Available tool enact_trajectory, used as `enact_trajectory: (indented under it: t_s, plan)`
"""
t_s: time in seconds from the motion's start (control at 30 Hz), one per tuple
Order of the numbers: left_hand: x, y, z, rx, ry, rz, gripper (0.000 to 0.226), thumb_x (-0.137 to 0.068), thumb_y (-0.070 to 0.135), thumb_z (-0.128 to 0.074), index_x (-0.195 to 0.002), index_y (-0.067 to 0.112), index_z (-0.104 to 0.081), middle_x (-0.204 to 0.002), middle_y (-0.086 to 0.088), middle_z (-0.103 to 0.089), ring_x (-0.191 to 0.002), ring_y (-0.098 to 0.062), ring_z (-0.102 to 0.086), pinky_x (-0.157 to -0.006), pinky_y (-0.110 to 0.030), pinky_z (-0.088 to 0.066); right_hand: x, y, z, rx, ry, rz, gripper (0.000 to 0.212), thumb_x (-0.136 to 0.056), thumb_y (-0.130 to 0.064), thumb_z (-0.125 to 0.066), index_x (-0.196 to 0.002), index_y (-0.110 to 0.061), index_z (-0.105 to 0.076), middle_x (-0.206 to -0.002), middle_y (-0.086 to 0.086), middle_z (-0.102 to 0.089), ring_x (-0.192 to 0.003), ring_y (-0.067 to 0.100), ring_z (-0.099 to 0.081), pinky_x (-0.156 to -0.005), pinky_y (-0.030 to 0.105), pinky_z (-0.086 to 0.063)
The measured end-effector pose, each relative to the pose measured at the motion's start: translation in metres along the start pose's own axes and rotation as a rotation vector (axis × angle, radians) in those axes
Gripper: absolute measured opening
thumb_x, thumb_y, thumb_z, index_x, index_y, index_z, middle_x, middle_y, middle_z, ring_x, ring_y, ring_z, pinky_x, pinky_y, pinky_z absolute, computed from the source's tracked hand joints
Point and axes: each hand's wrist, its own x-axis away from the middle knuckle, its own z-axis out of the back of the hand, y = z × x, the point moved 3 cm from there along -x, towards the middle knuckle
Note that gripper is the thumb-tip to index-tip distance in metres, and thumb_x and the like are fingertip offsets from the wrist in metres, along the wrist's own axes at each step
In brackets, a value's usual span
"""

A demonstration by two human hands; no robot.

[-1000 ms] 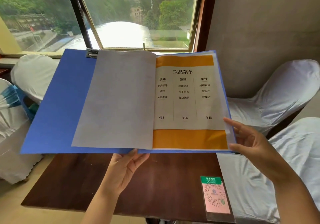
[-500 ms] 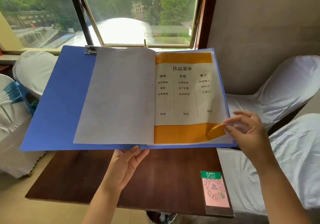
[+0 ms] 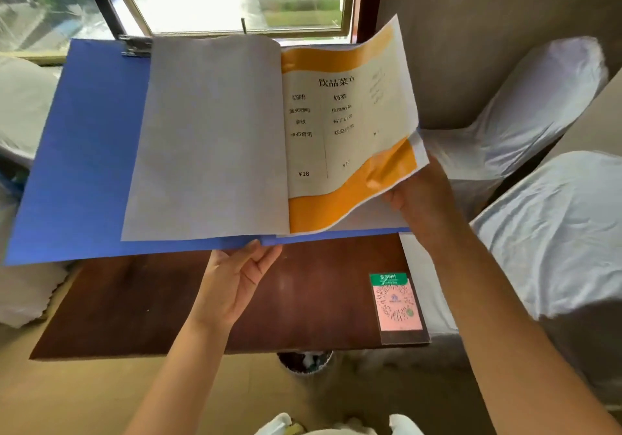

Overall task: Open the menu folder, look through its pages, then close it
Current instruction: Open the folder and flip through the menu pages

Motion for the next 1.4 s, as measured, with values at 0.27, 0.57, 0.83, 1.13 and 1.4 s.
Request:
enact_trajectory:
  t_s: [0.27, 0.57, 0.83, 1.13, 1.4]
  plan:
    - [-0.004, -0.009, -0.006, 0.010, -0.023, 0.025, 0.039, -0.082, -0.003, -0.049, -0.117, 0.015, -0.054, -0.098, -0.002, -0.074, -0.094, -0.019, -0.070, -0.081, -0.033, -0.056, 0.030, 0.007, -0.080, 0.757, -0.224, 0.579, 0.051, -0.095, -0.012, -0.042, -0.144, -0.020, -0.027, -0.152, 0.009, -0.028, -0.138, 0.023, -0.027, -0.109, 0.024, -0.017]
    - [0.003, -0.010, -0.008, -0.022, 0.007, 0.025, 0.045, -0.083, 0.009, -0.050, -0.127, 0.009, -0.047, -0.104, -0.006, -0.073, -0.096, -0.019, -0.069, -0.068, -0.027, -0.059, 0.054, 0.049, -0.123, 0.987, -0.421, 0.691, 0.043, -0.098, -0.023, -0.039, -0.140, -0.015, -0.036, -0.149, 0.009, -0.035, -0.140, 0.022, -0.023, -0.114, 0.036, -0.016]
    - [0.000, -0.004, 0.000, 0.042, 0.011, 0.063, 0.047, -0.077, 0.000, -0.065, -0.121, 0.010, -0.051, -0.103, -0.013, -0.072, -0.098, -0.027, -0.069, -0.078, -0.035, -0.057, 0.039, 0.017, -0.079, 0.642, -0.289, 0.672, 0.040, -0.092, -0.013, -0.048, -0.132, -0.012, -0.047, -0.138, 0.006, -0.050, -0.127, 0.015, -0.045, -0.105, 0.019, -0.032]
    - [0.004, 0.003, 0.013, 0.061, 0.046, 0.035, 0.027, -0.077, -0.003, -0.053, -0.099, 0.010, -0.060, -0.077, -0.006, -0.076, -0.078, -0.020, -0.073, -0.071, -0.033, -0.059, -0.003, 0.016, 0.062, 0.396, -0.137, 0.101, 0.076, -0.082, -0.006, -0.065, -0.137, -0.043, -0.028, -0.135, 0.002, -0.046, -0.115, 0.021, -0.056, -0.083, 0.037, -0.054]
    - [0.005, 0.008, 0.018, 0.062, 0.069, 0.029, 0.031, -0.076, -0.004, -0.053, -0.091, 0.017, -0.070, -0.079, -0.005, -0.075, -0.079, -0.019, -0.073, -0.070, -0.032, -0.059, 0.001, 0.015, 0.082, 0.402, -0.264, 0.070, 0.055, -0.079, -0.002, -0.065, -0.117, -0.042, -0.057, -0.120, -0.003, -0.063, -0.104, 0.017, -0.064, -0.079, 0.042, -0.057]
